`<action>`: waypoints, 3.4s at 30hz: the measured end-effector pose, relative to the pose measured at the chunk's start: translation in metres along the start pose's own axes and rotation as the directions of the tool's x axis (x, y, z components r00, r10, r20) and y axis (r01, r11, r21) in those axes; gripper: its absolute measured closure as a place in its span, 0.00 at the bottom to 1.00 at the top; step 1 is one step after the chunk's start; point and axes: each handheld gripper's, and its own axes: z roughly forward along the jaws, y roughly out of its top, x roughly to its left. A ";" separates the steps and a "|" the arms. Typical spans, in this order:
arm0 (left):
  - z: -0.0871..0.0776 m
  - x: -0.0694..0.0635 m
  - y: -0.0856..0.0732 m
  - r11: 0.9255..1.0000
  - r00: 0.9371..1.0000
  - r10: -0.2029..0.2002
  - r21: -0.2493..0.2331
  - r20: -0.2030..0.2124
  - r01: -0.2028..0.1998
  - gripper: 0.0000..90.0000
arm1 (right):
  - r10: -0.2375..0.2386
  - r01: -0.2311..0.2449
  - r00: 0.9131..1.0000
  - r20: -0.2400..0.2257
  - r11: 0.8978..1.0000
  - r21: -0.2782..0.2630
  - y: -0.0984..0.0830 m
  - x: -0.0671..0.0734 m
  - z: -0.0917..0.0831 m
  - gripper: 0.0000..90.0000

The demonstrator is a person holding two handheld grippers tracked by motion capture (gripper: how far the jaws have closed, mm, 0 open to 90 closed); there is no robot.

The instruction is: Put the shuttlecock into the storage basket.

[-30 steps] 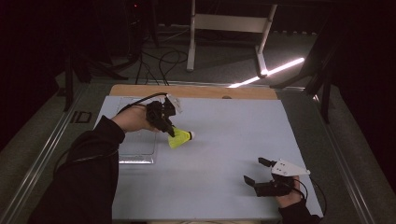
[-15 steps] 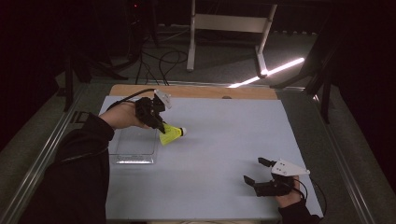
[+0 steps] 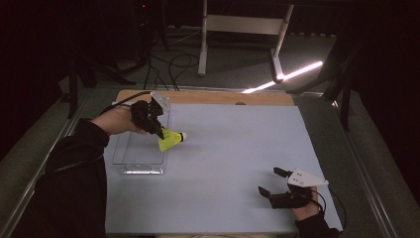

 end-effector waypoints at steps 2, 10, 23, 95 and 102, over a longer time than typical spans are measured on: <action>-0.002 0.002 -0.003 1.000 1.000 -0.002 0.001 -0.001 0.002 0.99 | 0.002 -0.002 1.000 0.000 1.000 0.002 0.000 0.000 0.000 0.10; -0.006 0.007 -0.020 1.000 1.000 -0.025 -0.001 -0.005 0.025 0.99 | 0.003 -0.003 1.000 -0.001 1.000 0.003 0.000 0.000 0.000 0.10; -0.014 0.009 -0.051 0.999 0.999 -0.035 0.016 0.001 0.035 0.99 | 0.003 -0.003 1.000 0.001 1.000 0.005 0.000 0.000 0.001 0.10; 0.056 0.035 -0.089 0.982 0.990 -0.126 0.149 0.064 0.116 0.93 | 0.002 -0.002 1.000 0.003 1.000 0.023 -0.002 0.000 0.002 0.10; 0.054 0.032 -0.083 0.974 0.986 -0.166 0.159 0.017 0.161 0.46 | 0.001 -0.001 1.000 0.005 1.000 0.022 -0.001 -0.001 0.001 0.10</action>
